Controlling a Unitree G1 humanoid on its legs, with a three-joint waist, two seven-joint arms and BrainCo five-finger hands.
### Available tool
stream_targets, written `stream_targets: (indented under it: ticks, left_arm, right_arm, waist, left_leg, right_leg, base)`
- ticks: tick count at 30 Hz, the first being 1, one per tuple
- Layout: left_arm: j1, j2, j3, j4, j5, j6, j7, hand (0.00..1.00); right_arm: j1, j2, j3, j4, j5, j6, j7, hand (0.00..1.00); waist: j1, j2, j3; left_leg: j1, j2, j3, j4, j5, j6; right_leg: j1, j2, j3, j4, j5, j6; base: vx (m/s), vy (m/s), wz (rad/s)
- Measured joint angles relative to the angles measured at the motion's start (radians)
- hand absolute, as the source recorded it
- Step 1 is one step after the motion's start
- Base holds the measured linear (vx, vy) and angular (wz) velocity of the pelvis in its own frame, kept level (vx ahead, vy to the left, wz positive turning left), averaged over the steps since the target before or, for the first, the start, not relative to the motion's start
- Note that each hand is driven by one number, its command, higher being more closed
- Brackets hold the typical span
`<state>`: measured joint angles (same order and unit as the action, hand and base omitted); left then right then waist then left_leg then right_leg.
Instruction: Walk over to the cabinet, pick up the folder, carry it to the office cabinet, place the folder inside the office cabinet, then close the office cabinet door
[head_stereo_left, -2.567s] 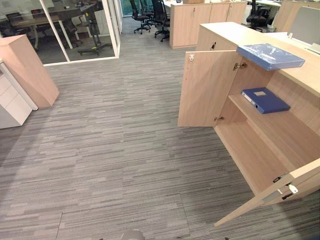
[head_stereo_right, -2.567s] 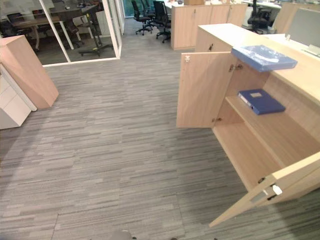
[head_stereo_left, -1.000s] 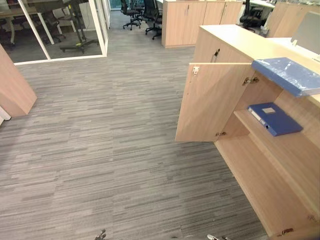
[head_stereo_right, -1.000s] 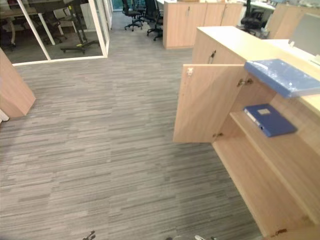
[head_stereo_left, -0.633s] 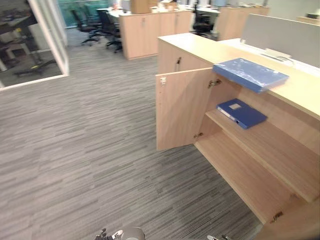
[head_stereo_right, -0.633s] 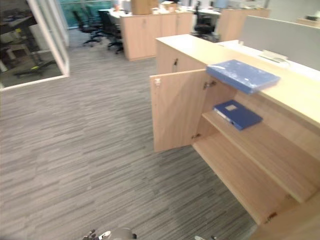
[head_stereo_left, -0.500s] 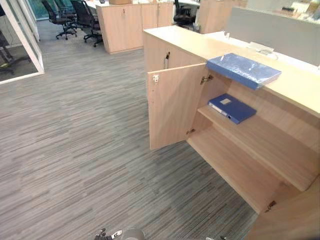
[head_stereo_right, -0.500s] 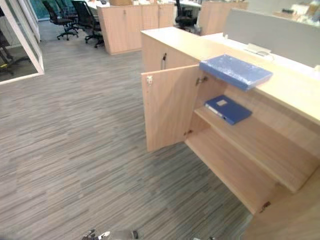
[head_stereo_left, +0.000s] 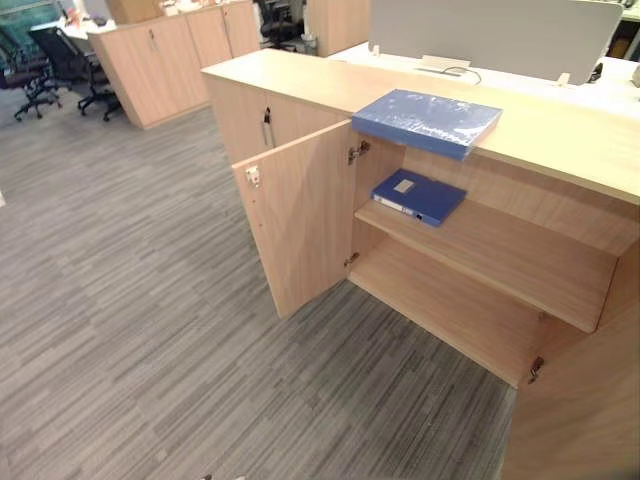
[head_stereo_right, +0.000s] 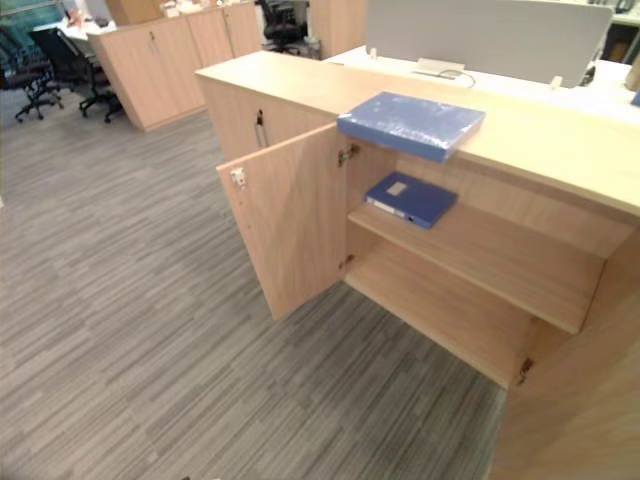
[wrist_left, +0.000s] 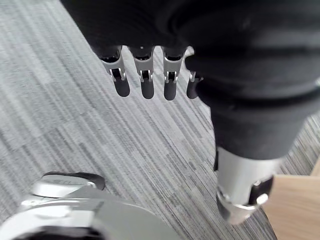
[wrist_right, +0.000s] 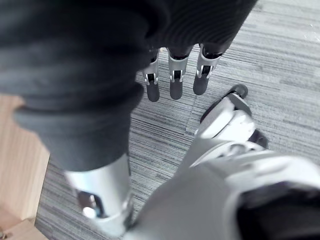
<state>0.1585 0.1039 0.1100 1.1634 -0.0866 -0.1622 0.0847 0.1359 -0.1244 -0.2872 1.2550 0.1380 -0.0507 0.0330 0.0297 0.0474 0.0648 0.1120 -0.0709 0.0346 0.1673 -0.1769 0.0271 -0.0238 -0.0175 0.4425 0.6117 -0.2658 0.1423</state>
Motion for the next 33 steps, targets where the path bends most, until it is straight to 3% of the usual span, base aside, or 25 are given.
stream_targets:
  ticks: [1,2,3,5,6,7,8,9,10,12,14,16,18,21,24,26,27,28,30,33]
  left_arm:
    - [-0.007,0.009,-0.023,0.004,0.000,-0.001,-0.002,0.00]
    - [-0.015,0.009,-0.034,0.011,0.001,-0.001,-0.003,0.00]
    - [-0.026,0.012,-0.058,0.020,0.001,-0.002,-0.005,0.00]
    - [-0.033,0.019,-0.085,0.025,0.004,0.001,-0.005,0.00]
    - [-0.040,0.019,-0.087,0.025,0.008,0.001,-0.006,0.00]
    - [-0.043,0.018,-0.087,0.025,0.009,0.001,-0.007,0.00]
    - [-0.052,0.019,-0.086,0.025,0.008,0.001,-0.008,0.00]
    - [-0.053,0.031,-0.082,0.022,0.008,-0.001,-0.010,0.00]
    - [-0.061,0.026,-0.079,0.035,0.012,0.005,-0.014,0.00]
    - [-0.058,-0.003,-0.042,0.037,0.024,0.005,-0.015,0.00]
    - [-0.061,-0.003,-0.015,0.037,0.044,0.008,-0.017,0.00]
    - [-0.055,-0.009,-0.003,0.037,0.049,0.007,-0.017,0.00]
    - [-0.048,-0.013,0.005,0.043,0.064,0.008,-0.017,0.00]
    - [-0.046,-0.011,0.005,0.042,0.074,0.007,-0.027,0.00]
    - [-0.047,-0.007,-0.008,0.042,0.073,0.007,-0.028,0.00]
    - [-0.052,-0.005,-0.011,0.039,0.067,0.007,-0.029,0.00]
    - [-0.055,-0.004,-0.009,0.033,0.060,0.007,-0.030,0.00]
    - [-0.056,-0.001,-0.009,0.021,0.049,0.007,-0.030,0.00]
    - [-0.055,-0.002,-0.010,-0.001,0.040,0.006,-0.030,0.00]
    - [-0.037,-0.003,-0.010,-0.038,0.033,-0.003,-0.030,0.00]
  right_arm:
    - [0.009,0.004,-0.009,-0.004,0.001,0.003,0.002,0.00]
    - [0.013,0.007,-0.017,-0.005,0.002,0.002,0.002,0.00]
    - [0.015,0.009,-0.041,-0.004,0.003,0.003,0.002,0.00]
    - [0.013,0.009,-0.043,-0.008,0.004,-0.001,-0.001,0.00]
    - [0.013,0.010,-0.041,-0.016,0.003,-0.007,-0.001,0.00]
    - [0.012,0.010,-0.039,-0.022,0.002,-0.008,-0.001,0.00]
    - [0.004,0.010,-0.036,-0.028,0.001,-0.011,-0.002,0.00]
    - [0.003,0.017,-0.033,-0.033,-0.001,-0.011,-0.004,0.00]
    - [0.000,0.015,-0.036,-0.041,-0.001,-0.011,-0.006,0.00]
    - [-0.016,0.003,-0.039,-0.046,-0.001,-0.012,-0.005,0.00]
    - [-0.029,0.006,-0.037,-0.047,-0.002,-0.011,-0.005,0.00]
    - [-0.023,0.005,-0.038,-0.046,-0.002,-0.011,-0.005,0.00]
    - [-0.016,0.005,-0.038,-0.045,-0.002,-0.011,-0.005,0.00]
    - [-0.001,0.004,-0.028,-0.039,-0.001,-0.011,-0.005,0.00]
    - [0.001,-0.007,0.004,-0.024,0.001,-0.012,-0.004,0.00]
    - [0.000,-0.010,0.005,-0.016,0.002,-0.012,-0.003,0.00]
    - [-0.002,-0.011,0.005,-0.008,0.002,-0.012,-0.003,0.00]
    - [-0.006,-0.012,0.005,-0.003,0.001,-0.011,-0.003,0.00]
    - [-0.010,-0.015,0.025,0.001,0.001,-0.010,-0.004,0.00]
    - [-0.029,-0.025,0.067,0.005,-0.001,-0.003,-0.004,0.00]
  waist:
    - [-0.028,-0.008,0.005]
    - [-0.036,-0.006,0.010]
    - [-0.044,0.002,0.019]
    - [-0.047,0.001,0.029]
    - [-0.052,0.004,0.030]
    - [-0.055,0.005,0.031]
    - [-0.059,0.008,0.048]
    - [-0.053,-0.015,0.058]
    - [-0.052,-0.003,0.078]
    - [-0.056,0.023,0.076]
    - [-0.060,0.024,0.085]
    - [-0.059,0.019,0.083]
    - [-0.069,0.023,0.064]
    - [-0.073,0.026,0.035]
    - [-0.071,0.023,0.018]
    - [-0.068,0.026,0.013]
    - [-0.063,0.024,0.014]
    - [-0.049,0.021,0.017]
    - [-0.033,0.018,0.021]
    - [-0.014,0.016,0.031]
  left_leg:
    - [0.027,-0.016,-0.022,-0.006,-0.007,0.011]
    - [0.052,-0.019,-0.032,-0.010,-0.010,0.017]
    - [0.095,-0.015,-0.048,-0.021,-0.016,0.034]
    - [0.145,-0.002,-0.066,-0.038,-0.021,0.040]
    - [0.154,0.022,-0.084,-0.048,-0.022,0.036]
    - [0.155,0.035,-0.092,-0.049,-0.024,0.033]
    - [0.171,0.056,-0.099,-0.050,-0.032,0.015]
    - [0.171,0.053,-0.100,-0.040,-0.049,-0.011]
    - [0.188,0.073,-0.103,-0.033,-0.067,-0.029]
    - [0.183,0.123,-0.071,-0.048,-0.071,-0.037]
    - [0.187,0.149,-0.036,-0.064,-0.064,-0.053]
    - [0.201,0.166,-0.022,-0.063,-0.053,-0.056]
    - [0.210,0.184,-0.009,-0.059,-0.034,-0.067]
    - [0.218,0.223,0.015,-0.011,-0.030,-0.079]
    - [0.143,0.247,0.040,0.203,-0.045,-0.115]
    - [0.069,0.268,0.049,0.412,-0.016,-0.178]
    - [0.013,0.287,0.048,0.566,0.048,-0.256]
    - [-0.041,0.302,0.049,0.713,0.095,-0.278]
    - [-0.095,0.305,0.077,0.847,0.051,-0.258]
    - [-0.188,0.292,0.124,0.856,-0.082,-0.151]
  right_leg:
    - [-0.038,0.002,-0.032,0.127,0.018,0.035]
    - [-0.050,0.001,-0.054,0.181,0.036,0.058]
    - [-0.068,-0.009,-0.123,0.273,0.066,0.046]
    - [-0.095,-0.031,-0.248,0.321,0.005,-0.025]
    - [-0.123,-0.033,-0.328,0.273,-0.034,-0.065]
    - [-0.138,-0.032,-0.362,0.225,-0.044,-0.081]
    - [-0.148,-0.030,-0.410,0.074,-0.036,-0.084]
    - [-0.145,-0.043,-0.438,-0.155,0.074,-0.080]
    - [-0.121,-0.028,-0.467,-0.192,0.158,-0.124]
    - [-0.132,0.019,-0.466,-0.224,0.166,-0.128]
    - [-0.140,0.013,-0.537,-0.227,0.122,-0.131]
    - [-0.126,0.018,-0.574,-0.245,0.124,-0.138]
    - [-0.092,0.043,-0.573,-0.292,0.134,-0.149]
    - [-0.021,0.098,-0.559,-0.391,0.170,-0.195]
    - [0.027,0.130,-0.514,-0.448,0.177,-0.205]
    - [0.069,0.148,-0.484,-0.471,0.182,-0.213]
    - [0.098,0.161,-0.450,-0.486,0.186,-0.221]
    - [0.131,0.168,-0.411,-0.501,0.188,-0.241]
    - [0.169,0.169,-0.350,-0.511,0.188,-0.250]
    - [0.226,0.136,-0.239,-0.533,0.187,-0.250]
  base:
    - [0.07,0.009,0.33]
    - [0.09,-0.002,0.42]
    - [0.13,-0.014,0.33]
    - [0.12,-0.040,0.32]
    - [0.07,-0.079,0.38]
    - [0.12,-0.137,0.45]
    - [0.14,-0.153,0.25]
    - [0.21,-0.205,0.12]
    - [0.18,-0.181,-0.06]
    - [0.20,-0.216,-0.31]
    - [0.17,-0.185,-0.36]
    - [0.14,-0.096,-0.31]
    - [0.22,-0.131,-0.20]
    - [0.28,-0.116,-0.22]
    - [0.32,-0.075,-0.40]
    - [0.32,-0.042,-0.57]
    - [0.28,-0.028,-0.77]
    - [0.25,-0.013,-0.88]
    - [0.21,0.059,-0.94]
    - [0.11,0.162,-0.97]
